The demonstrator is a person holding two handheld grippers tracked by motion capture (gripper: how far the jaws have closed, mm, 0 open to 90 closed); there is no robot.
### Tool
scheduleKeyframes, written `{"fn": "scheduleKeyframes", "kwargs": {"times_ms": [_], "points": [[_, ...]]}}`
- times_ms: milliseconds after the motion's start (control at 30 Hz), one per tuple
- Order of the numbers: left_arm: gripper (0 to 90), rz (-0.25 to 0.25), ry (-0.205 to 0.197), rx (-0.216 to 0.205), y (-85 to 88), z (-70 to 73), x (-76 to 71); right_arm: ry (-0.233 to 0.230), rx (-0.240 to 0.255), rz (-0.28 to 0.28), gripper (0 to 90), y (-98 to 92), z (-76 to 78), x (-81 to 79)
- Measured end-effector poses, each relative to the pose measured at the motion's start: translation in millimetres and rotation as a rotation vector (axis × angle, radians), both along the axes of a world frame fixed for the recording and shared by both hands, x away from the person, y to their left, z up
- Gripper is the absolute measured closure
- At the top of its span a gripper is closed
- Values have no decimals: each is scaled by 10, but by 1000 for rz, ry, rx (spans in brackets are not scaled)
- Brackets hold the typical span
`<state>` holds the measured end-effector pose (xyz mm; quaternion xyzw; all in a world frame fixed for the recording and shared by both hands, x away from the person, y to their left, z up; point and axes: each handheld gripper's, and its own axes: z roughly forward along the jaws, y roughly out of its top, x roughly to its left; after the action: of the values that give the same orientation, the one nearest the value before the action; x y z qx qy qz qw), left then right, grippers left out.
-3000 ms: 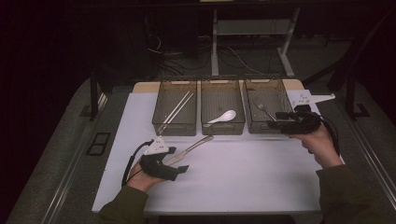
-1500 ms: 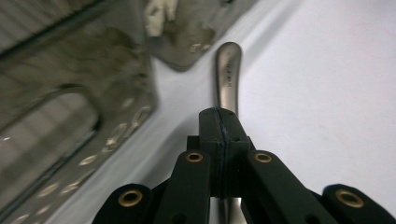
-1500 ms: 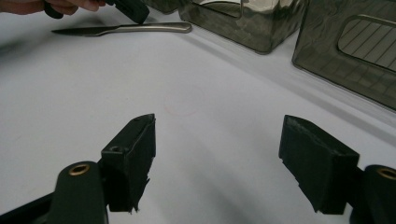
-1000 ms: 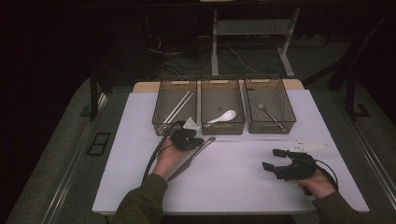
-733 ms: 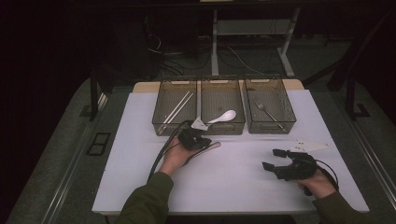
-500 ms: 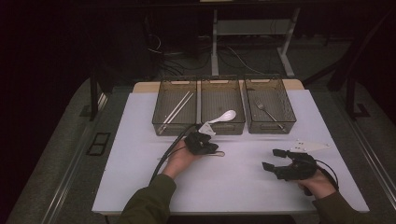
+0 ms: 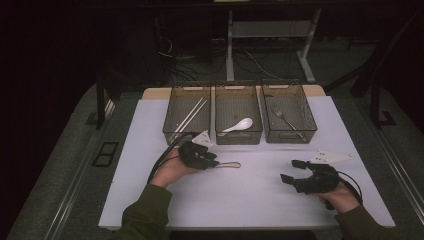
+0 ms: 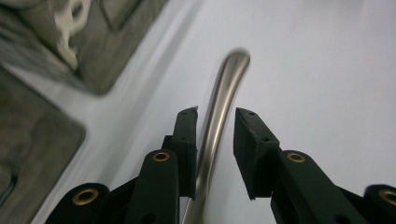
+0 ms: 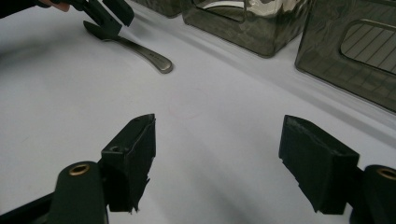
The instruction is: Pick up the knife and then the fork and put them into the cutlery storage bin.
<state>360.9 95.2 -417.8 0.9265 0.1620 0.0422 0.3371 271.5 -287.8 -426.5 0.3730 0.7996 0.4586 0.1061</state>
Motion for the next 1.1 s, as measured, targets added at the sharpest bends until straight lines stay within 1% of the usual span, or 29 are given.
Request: {"fn": "scheduleKeyframes", "kwargs": {"times_ms": [33,67,100,167,200,233,267,300,333,367,400,433,467,500,600,667,767,833,900,933,1033,1067,1100], "points": [[690,-9,1,15,13,-9,10,0,0,1,271,0,2,0],[690,-20,14,26,19,-21,22,1,1,0,271,-1,3,-1],[690,-26,14,28,15,-31,28,1,1,0,271,-2,3,0],[691,-57,5,61,-4,-50,52,1,2,0,271,-6,2,4],[692,-60,18,73,-19,-62,51,2,2,0,271,-8,3,4],[695,-76,2,84,-29,-69,71,3,4,0,271,-9,3,4],[701,-74,4,93,-38,-77,73,2,5,1,271,-10,4,4],[711,-80,5,114,-47,-83,73,3,5,1,271,-10,4,3],[716,-79,13,120,-59,-100,72,2,6,2,271,-10,5,3],[722,-97,3,139,-64,-105,91,2,6,1,271,-9,5,2],[732,-95,12,149,-70,-116,88,2,7,2,271,-10,6,2],[738,-93,19,149,-76,-120,90,3,7,1,271,-9,6,2],[740,-113,22,166,-80,-109,110,3,7,1,271,-11,7,2],[743,-129,12,176,-93,-102,136,4,9,2,271,-11,7,3],[754,-144,32,204,-132,-87,171,5,11,-2,271,-18,7,10],[761,-156,33,217,-138,-82,188,6,11,-4,271,-19,7,10],[775,-144,46,209,-136,-88,187,4,9,-1,271,-14,4,10],[790,-147,44,218,-143,-84,191,2,6,2,271,-9,-1,12],[792,-156,34,218,-139,-84,187,3,6,4,271,-5,-1,9],[792,-154,28,209,-135,-89,175,2,6,5,271,-4,0,7],[793,-146,18,205,-130,-92,137,5,9,4,271,-5,1,8],[794,-156,3,208,-129,-89,144,5,9,4,271,-6,1,10],[793,-152,3,205,-127,-91,138,5,10,4,271,-6,1,10]]}}
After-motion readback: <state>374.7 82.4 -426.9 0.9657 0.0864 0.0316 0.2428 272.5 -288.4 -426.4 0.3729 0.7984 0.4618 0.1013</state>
